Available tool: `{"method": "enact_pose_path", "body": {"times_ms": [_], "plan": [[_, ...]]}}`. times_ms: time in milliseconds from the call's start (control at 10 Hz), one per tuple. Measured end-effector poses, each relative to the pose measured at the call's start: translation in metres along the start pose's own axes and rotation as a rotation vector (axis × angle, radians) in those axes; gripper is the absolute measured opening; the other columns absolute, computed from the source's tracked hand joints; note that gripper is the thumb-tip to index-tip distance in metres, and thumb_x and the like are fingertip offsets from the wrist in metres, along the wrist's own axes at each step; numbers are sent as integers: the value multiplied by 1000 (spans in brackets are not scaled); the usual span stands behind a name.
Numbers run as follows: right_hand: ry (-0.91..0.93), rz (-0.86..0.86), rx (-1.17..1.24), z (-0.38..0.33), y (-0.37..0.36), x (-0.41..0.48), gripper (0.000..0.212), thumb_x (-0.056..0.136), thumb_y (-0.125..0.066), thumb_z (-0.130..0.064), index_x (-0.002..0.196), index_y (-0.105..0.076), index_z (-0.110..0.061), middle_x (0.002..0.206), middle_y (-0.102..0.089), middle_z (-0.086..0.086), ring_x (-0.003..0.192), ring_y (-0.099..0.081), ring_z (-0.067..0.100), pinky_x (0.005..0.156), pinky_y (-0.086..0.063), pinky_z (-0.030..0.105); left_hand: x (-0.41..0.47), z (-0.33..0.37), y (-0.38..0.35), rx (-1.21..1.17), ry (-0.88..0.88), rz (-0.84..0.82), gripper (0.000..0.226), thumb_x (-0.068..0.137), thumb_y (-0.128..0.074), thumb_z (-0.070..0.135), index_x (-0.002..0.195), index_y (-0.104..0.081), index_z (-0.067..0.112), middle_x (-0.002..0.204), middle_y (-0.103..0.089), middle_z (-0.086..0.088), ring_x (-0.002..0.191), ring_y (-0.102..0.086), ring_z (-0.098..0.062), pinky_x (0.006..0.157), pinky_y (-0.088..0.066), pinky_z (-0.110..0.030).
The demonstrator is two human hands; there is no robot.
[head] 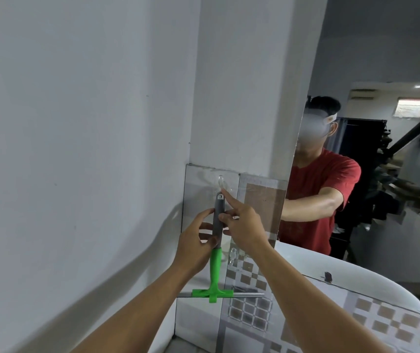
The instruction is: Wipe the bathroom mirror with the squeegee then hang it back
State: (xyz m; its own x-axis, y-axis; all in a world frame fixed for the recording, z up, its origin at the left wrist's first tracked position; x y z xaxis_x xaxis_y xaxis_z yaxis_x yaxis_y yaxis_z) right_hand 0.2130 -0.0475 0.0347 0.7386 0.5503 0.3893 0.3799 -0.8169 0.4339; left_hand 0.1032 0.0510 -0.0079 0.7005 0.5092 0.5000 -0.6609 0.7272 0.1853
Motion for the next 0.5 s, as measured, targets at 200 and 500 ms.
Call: {"method": "enact_pose_path", "body": {"times_ms": [200, 500], "plan": [[16, 27, -67, 0, 1, -5, 69, 95, -67, -19, 138, -38, -65, 86, -71, -22, 80, -71, 7, 77, -62, 32, 1, -7, -3, 12, 0, 4, 55, 92, -68, 8, 135, -54, 38, 101, -70, 18, 89, -67, 6, 66, -55, -13], [13, -18, -159, -20, 35, -38, 45, 97, -62, -18, 141, -57, -26, 91, -77, -4, 53, -62, 0, 50, -53, 20, -17, 9, 9, -5, 59, 185, 56, 88, -76, 18, 133, -50, 38, 109, -60, 16, 101, -62, -10, 72, -46, -12]]}}
Point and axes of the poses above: each hand's wrist, its own x-axis towards the middle knuckle, its own y-axis out of the back of the hand, z = x × y, the point moved 7 cm from there along x, towards the middle knuckle
